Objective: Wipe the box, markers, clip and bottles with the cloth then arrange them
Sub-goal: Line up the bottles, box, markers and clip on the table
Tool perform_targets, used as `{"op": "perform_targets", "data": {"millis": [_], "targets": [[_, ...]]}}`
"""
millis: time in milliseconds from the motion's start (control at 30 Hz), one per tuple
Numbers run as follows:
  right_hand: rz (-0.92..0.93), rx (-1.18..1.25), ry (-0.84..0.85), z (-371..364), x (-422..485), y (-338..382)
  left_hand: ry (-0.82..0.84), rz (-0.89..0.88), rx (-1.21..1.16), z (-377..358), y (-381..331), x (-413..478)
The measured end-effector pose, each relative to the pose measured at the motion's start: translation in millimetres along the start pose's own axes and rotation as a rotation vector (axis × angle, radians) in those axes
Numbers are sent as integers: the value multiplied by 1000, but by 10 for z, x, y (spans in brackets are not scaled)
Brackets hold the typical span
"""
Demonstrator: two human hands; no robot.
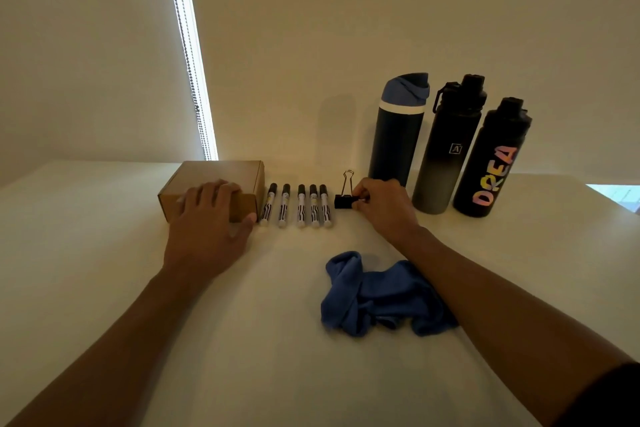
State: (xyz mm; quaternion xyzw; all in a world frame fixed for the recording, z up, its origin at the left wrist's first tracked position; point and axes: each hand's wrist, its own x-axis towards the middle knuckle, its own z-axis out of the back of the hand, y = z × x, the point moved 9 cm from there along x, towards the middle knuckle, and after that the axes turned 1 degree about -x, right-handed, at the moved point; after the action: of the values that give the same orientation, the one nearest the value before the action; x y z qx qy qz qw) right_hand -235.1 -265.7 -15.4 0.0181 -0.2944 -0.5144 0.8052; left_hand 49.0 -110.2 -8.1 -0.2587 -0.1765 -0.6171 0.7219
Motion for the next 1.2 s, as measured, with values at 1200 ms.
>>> {"op": "perform_targets", "data": {"millis": [1200], "targets": [[63, 265, 331, 572, -967, 22, 139, -222, -335, 179, -1018, -502]]}}
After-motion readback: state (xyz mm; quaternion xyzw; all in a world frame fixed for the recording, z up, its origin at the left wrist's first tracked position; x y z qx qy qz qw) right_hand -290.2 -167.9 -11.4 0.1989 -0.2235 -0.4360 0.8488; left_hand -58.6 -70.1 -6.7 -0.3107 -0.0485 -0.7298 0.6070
